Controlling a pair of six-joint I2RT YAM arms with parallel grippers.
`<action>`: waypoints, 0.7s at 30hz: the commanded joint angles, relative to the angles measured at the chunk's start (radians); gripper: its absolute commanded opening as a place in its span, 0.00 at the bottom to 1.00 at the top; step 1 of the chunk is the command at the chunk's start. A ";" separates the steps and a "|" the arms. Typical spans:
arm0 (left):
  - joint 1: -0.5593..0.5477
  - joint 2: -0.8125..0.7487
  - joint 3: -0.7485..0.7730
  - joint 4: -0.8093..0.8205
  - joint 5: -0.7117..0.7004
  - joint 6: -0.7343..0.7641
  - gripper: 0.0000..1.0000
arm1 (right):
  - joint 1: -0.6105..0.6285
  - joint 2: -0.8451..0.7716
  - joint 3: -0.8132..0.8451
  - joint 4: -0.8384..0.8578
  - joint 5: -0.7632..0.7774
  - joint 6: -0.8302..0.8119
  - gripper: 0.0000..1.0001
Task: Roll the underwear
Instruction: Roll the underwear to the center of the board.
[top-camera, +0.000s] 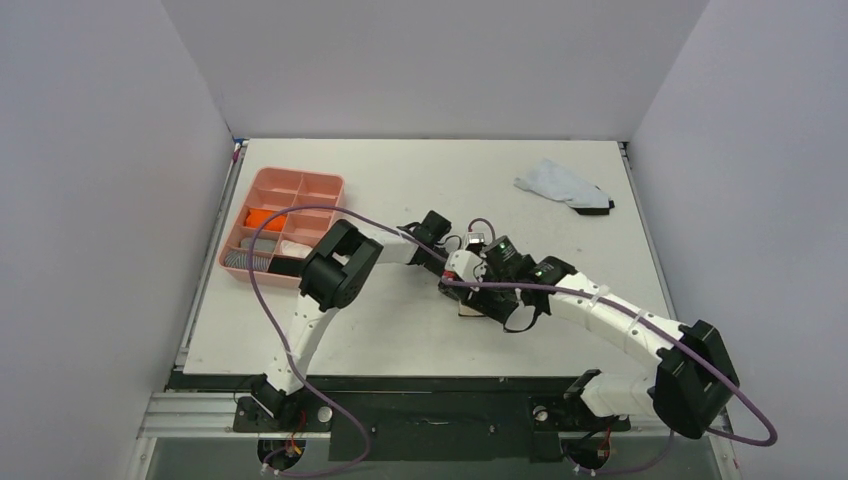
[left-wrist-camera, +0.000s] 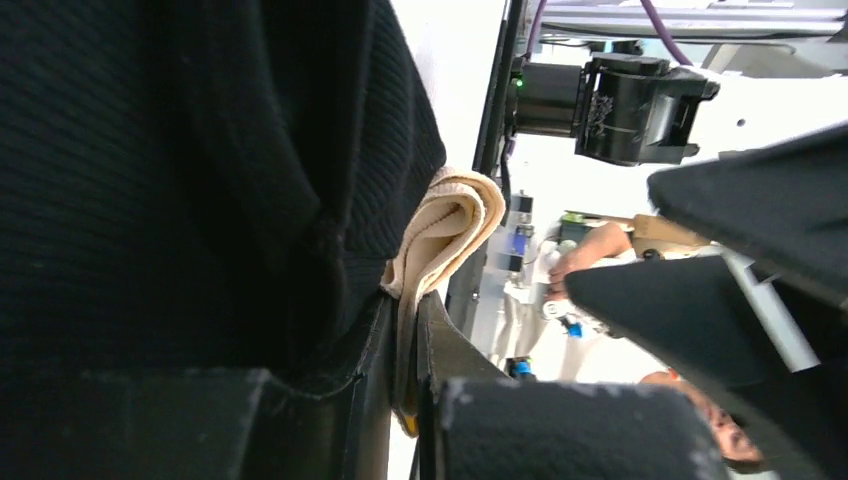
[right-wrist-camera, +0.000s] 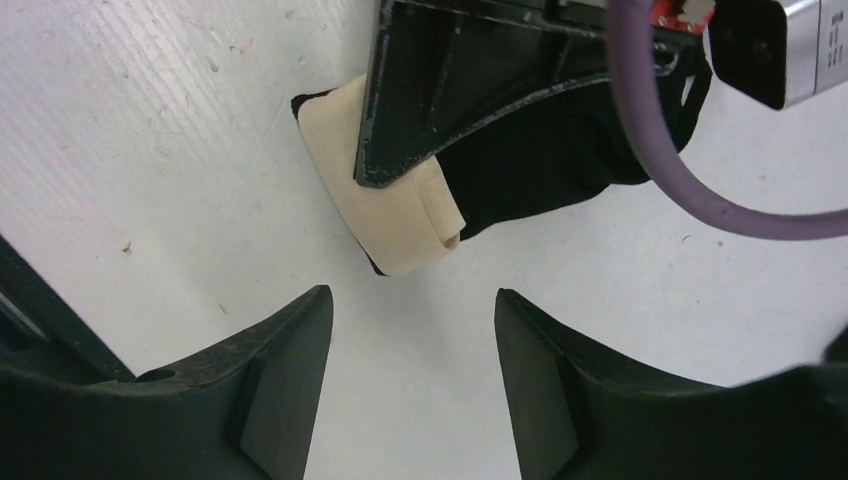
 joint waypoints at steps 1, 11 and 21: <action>0.011 0.093 0.048 -0.080 -0.115 -0.035 0.00 | 0.095 0.057 -0.024 0.085 0.201 -0.033 0.57; 0.013 0.143 0.110 -0.141 -0.094 -0.060 0.00 | 0.208 0.173 -0.056 0.133 0.303 -0.090 0.57; 0.014 0.144 0.111 -0.155 -0.100 -0.051 0.00 | 0.209 0.254 -0.083 0.181 0.342 -0.147 0.56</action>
